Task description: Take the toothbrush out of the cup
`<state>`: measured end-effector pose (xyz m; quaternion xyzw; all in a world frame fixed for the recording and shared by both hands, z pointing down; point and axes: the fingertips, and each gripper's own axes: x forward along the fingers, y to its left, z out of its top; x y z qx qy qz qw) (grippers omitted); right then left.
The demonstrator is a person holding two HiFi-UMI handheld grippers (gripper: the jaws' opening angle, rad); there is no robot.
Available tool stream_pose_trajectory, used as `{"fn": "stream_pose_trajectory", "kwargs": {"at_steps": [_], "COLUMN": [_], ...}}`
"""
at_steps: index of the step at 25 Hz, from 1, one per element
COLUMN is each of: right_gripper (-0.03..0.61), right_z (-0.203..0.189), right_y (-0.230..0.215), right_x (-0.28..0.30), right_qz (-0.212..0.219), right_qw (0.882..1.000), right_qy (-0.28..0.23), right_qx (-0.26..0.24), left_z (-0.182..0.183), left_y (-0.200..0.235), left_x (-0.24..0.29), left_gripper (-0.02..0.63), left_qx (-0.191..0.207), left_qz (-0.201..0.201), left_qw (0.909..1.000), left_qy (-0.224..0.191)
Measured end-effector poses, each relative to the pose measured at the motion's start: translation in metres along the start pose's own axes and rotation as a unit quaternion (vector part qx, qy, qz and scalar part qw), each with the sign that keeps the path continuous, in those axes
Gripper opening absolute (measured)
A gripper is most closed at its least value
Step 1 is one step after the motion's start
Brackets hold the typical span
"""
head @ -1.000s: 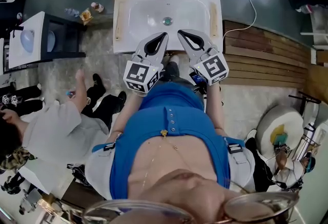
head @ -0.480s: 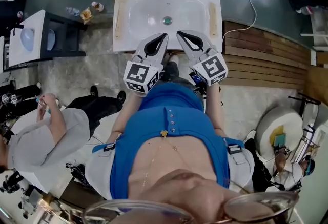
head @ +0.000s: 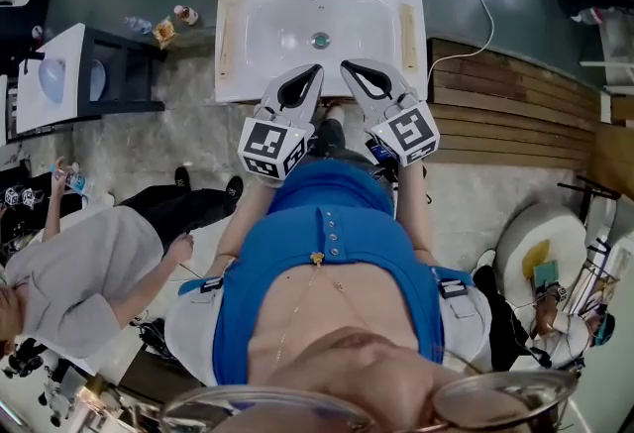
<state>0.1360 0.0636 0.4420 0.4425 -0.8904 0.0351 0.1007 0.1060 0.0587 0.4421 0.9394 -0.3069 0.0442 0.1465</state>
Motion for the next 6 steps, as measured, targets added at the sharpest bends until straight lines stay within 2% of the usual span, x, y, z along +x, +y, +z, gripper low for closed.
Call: {"fn": "stream_pose_trajectory", "kwargs": {"at_steps": [6], "right_gripper": [0.002], "right_z": [-0.0003], "right_y": [-0.0022], "right_x": [0.0032], "right_qz": [0.005], "right_qw": [1.0], "right_qy": [0.002], "right_qx": [0.0], "left_z": [-0.0006], "left_y": [0.0043], "left_x": [0.0041], "left_gripper": [0.0], "left_qx": [-0.001], "left_qz": [0.003], "left_qw": [1.0], "left_qy": [0.001]}}
